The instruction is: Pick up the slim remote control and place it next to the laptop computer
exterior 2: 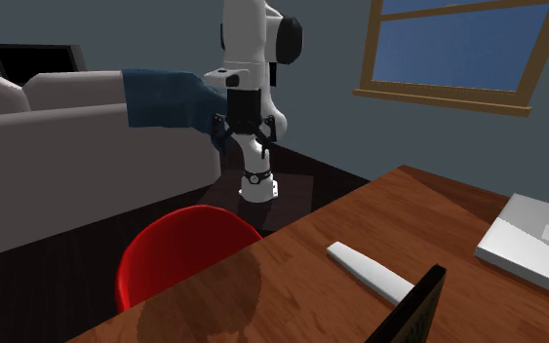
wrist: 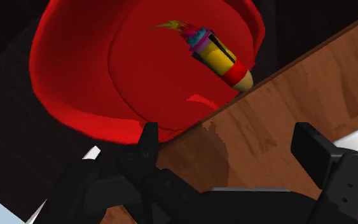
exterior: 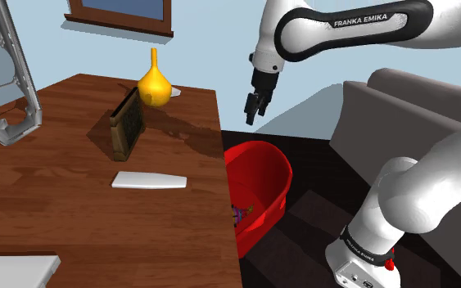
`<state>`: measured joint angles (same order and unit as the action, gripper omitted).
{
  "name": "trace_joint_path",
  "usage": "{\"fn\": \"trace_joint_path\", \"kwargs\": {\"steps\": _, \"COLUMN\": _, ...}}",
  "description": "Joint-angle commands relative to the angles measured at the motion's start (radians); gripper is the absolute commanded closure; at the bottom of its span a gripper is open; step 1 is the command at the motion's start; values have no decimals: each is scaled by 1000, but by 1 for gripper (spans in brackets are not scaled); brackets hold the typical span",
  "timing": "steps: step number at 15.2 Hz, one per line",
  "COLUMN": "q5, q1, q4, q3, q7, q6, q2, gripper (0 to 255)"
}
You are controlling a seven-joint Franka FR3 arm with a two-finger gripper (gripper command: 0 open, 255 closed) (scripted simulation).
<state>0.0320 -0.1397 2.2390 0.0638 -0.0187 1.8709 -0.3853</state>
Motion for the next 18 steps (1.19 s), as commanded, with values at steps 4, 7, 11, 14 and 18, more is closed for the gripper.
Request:
{"fn": "trace_joint_path", "kwargs": {"steps": 4, "q5": -10, "q1": -41, "q4": -73, "q3": 35, "q7": -39, "q6": 78, "q2": 153, "gripper": 0}}
{"fn": "trace_joint_path", "kwargs": {"steps": 7, "q5": -11, "q1": -64, "q4": -126, "q3": 58, "q7": -60, "q6": 114, "q2": 244, "gripper": 0}}
{"fn": "trace_joint_path", "kwargs": {"steps": 11, "q5": -5, "q1": -94, "q4": -206, "q3": 89, "q7": -86, "q6": 152, "q2": 365, "gripper": 0}}
{"fn": "trace_joint_path", "kwargs": {"steps": 14, "q5": 5, "q1": -117, "q4": -273, "q3": 113, "q7": -103, "q6": 173, "q2": 455, "gripper": 0}}
{"fn": "trace_joint_path", "kwargs": {"steps": 18, "q5": 24, "q1": -152, "q4": -369, "q3": 142, "q7": -125, "q6": 192, "q2": 575, "gripper": 0}}
